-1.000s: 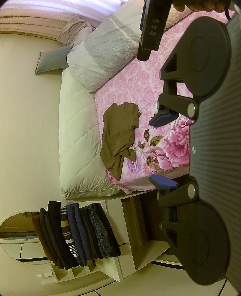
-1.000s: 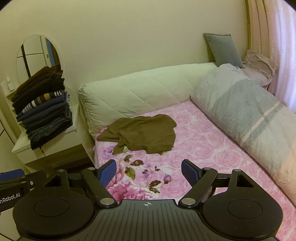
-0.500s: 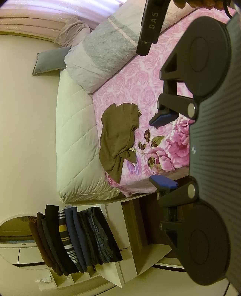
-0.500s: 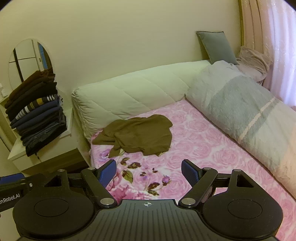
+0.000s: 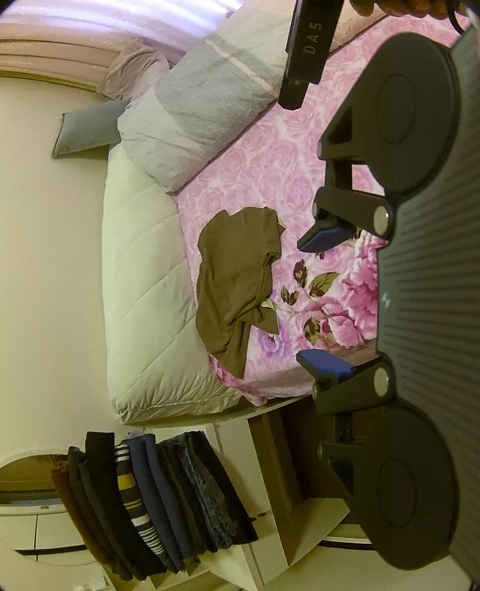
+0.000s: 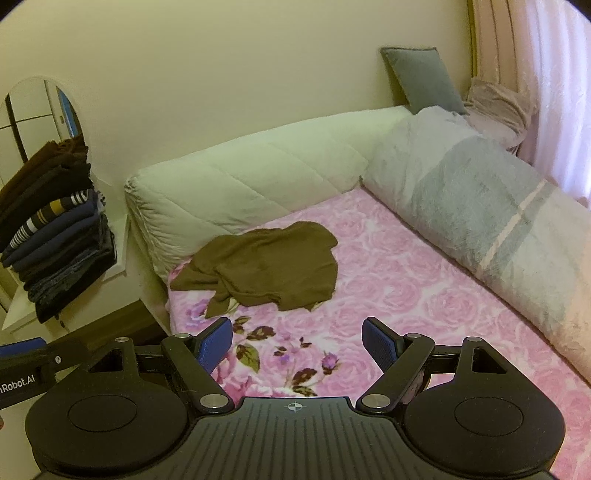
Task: Fold clothes
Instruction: 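Approach the crumpled olive-green shirt on the bed with both tools, then grasp the shirt with both grippers and lift it off the bed, then shake the shirt out and lay it flat on the bedspread, opening both grippers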
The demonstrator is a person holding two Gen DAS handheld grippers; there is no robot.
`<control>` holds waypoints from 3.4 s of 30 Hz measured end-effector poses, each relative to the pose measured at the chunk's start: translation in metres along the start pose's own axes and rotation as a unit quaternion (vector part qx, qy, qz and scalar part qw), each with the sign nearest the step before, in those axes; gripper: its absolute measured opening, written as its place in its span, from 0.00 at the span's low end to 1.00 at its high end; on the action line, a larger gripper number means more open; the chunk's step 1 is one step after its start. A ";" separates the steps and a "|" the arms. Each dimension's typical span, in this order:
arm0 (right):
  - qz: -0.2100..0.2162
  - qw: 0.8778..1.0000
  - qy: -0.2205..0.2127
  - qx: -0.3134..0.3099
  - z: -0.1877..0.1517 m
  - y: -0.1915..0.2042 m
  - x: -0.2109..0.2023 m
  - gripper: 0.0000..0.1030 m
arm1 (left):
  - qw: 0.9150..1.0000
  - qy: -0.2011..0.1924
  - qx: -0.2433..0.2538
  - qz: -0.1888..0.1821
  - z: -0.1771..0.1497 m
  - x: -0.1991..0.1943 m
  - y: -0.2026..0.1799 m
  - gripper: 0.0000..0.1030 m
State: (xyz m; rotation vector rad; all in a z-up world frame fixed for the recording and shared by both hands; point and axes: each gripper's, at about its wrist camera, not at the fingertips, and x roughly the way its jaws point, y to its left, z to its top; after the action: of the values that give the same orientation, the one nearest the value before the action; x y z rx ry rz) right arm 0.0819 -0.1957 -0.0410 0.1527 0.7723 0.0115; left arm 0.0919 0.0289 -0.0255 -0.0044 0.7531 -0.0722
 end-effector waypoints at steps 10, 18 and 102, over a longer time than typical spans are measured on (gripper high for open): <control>0.016 0.999 0.033 0.015 0.021 0.005 0.063 0.78 | 0.999 0.032 0.006 0.001 0.021 0.059 0.020 0.53; 0.020 0.994 0.076 0.070 0.030 -0.013 0.125 0.78 | 0.996 0.081 0.024 -0.019 0.043 0.139 0.024 0.52; -0.213 0.918 -0.249 0.223 0.065 -0.138 -0.072 0.04 | 0.828 0.089 0.113 -0.541 0.083 0.101 -0.164 0.03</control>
State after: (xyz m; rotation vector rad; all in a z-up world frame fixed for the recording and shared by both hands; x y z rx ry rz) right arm 0.0692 -0.3460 0.0356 0.4009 0.2720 -0.6029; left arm 0.2113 -0.1432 -0.0289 -0.2043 0.8451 -1.2703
